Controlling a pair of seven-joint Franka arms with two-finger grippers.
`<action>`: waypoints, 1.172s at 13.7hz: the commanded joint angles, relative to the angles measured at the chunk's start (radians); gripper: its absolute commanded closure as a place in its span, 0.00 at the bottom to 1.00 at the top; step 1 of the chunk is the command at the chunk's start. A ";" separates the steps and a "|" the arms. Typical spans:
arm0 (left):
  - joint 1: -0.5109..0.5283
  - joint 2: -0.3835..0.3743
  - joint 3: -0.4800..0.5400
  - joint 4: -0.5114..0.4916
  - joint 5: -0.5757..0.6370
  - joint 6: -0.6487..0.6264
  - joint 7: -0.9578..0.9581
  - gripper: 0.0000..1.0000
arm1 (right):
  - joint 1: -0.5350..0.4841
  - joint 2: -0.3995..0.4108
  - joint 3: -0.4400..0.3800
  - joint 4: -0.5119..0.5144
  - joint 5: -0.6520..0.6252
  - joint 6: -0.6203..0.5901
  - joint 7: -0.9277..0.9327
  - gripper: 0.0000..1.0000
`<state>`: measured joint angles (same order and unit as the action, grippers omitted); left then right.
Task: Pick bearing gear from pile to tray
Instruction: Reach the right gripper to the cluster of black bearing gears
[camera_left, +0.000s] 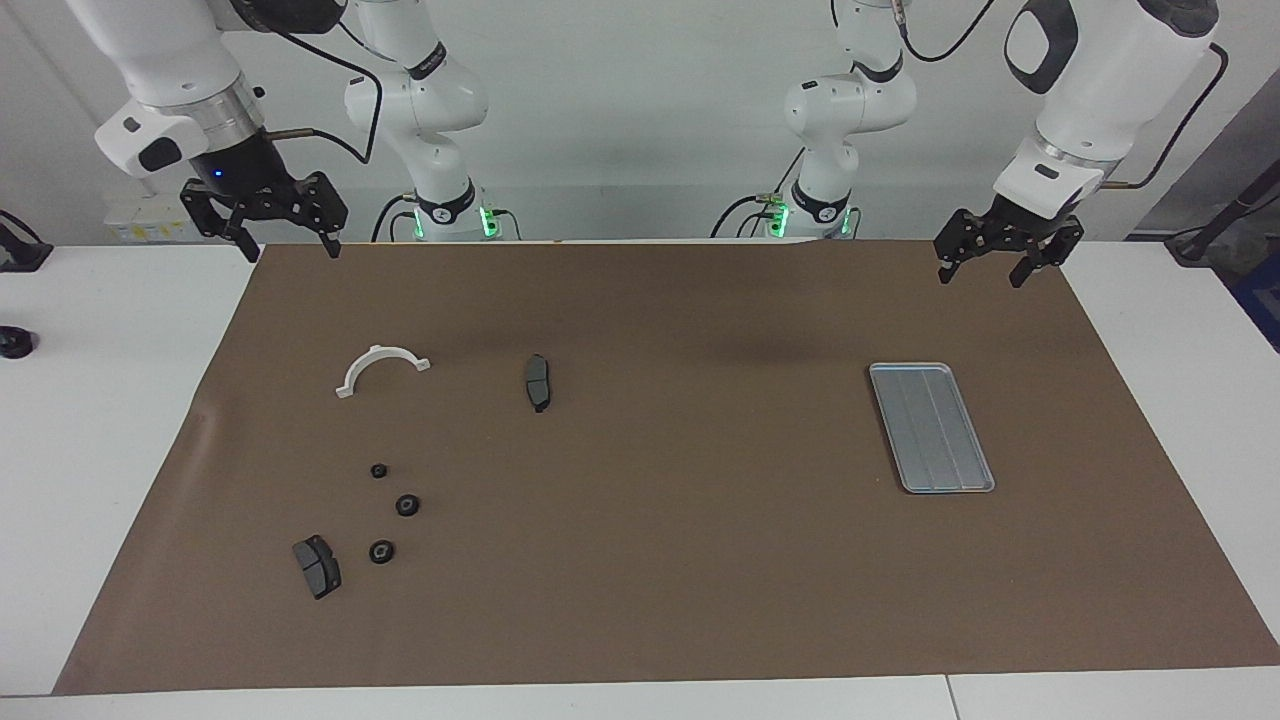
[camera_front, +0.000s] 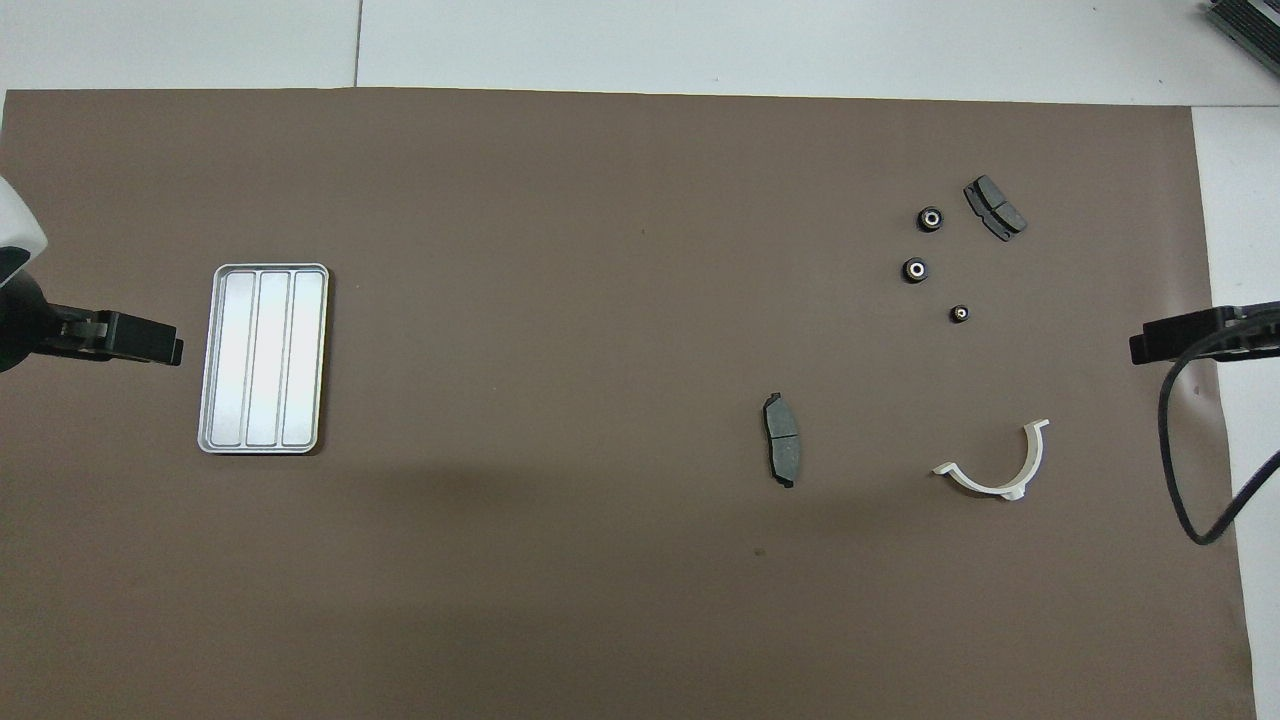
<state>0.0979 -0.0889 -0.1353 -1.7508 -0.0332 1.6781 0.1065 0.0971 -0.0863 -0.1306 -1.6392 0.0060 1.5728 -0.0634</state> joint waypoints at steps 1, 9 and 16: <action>0.003 -0.002 0.000 0.002 0.009 -0.014 -0.010 0.00 | -0.008 -0.021 0.006 -0.022 -0.014 -0.011 -0.024 0.00; 0.003 -0.002 0.000 0.002 0.009 -0.014 -0.010 0.00 | -0.002 -0.007 0.006 -0.146 -0.004 0.162 -0.026 0.00; 0.003 -0.002 0.000 0.002 0.007 -0.014 -0.010 0.00 | 0.016 0.241 0.006 -0.208 -0.014 0.528 -0.053 0.00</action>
<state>0.0979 -0.0889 -0.1353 -1.7508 -0.0332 1.6778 0.1065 0.1102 0.0759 -0.1259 -1.8581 0.0060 2.0229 -0.0919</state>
